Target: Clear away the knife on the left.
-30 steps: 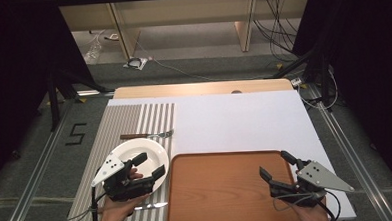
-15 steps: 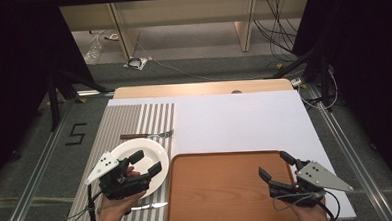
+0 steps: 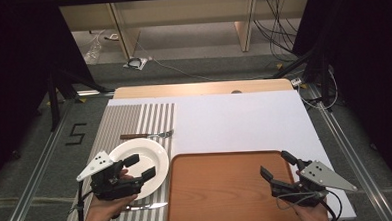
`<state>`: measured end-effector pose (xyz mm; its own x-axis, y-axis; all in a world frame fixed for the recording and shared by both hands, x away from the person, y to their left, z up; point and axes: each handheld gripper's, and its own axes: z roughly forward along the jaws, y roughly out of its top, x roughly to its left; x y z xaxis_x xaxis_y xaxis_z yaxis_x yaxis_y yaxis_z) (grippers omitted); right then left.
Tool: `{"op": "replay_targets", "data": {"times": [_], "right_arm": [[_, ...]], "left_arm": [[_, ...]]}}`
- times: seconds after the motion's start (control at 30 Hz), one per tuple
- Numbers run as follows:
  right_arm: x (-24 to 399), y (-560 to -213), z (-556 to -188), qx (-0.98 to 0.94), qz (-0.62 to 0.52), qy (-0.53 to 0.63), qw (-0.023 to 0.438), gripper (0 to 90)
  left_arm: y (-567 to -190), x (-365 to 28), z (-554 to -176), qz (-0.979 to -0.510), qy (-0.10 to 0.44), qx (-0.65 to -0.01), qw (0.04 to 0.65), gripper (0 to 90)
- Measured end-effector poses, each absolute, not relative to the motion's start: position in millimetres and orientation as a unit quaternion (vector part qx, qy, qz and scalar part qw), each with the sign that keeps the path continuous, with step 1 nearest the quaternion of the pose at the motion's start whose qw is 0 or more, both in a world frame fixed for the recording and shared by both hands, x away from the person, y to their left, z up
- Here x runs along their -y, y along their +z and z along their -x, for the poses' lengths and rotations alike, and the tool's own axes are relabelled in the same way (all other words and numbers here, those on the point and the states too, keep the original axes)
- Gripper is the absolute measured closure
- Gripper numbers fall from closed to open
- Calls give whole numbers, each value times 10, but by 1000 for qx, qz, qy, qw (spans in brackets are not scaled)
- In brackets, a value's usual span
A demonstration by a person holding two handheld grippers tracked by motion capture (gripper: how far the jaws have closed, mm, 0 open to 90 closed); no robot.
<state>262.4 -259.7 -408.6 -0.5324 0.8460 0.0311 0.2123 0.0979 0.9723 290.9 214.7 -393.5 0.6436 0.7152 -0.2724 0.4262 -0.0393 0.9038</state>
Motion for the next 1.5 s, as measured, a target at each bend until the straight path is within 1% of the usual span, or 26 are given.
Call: {"op": "replay_targets", "data": {"times": [0.13,0.3,0.7,0.87,0.9,1.0,1.3,1.5], "right_arm": [[2586,-4084,-2621,-686,-386,545,289,196],[2588,-4087,-2621,-685,-389,545,287,196],[2571,-4096,-2627,-688,-385,546,284,196],[2569,-4100,-2630,-689,-385,545,283,196],[2566,-4103,-2630,-691,-384,543,281,197],[2562,-4104,-2633,-693,-383,542,281,196],[2564,-4112,-2637,-694,-385,541,280,197],[2563,-4114,-2640,-695,-384,540,280,198]], "left_arm": [[-3938,-2185,-2881,-734,134,-396,536,209],[-3965,-2208,-2884,-769,118,-398,486,213],[-3982,-2248,-2878,-806,113,-389,433,215],[-3985,-2297,-2853,-823,116,-381,404,215],[-3986,-2311,-2850,-827,118,-382,396,226],[-3997,-2367,-2851,-839,111,-382,370,228],[-4023,-2458,-2837,-858,114,-377,329,232],[-4067,-2531,-2819,-866,106,-378,308,245]]}}
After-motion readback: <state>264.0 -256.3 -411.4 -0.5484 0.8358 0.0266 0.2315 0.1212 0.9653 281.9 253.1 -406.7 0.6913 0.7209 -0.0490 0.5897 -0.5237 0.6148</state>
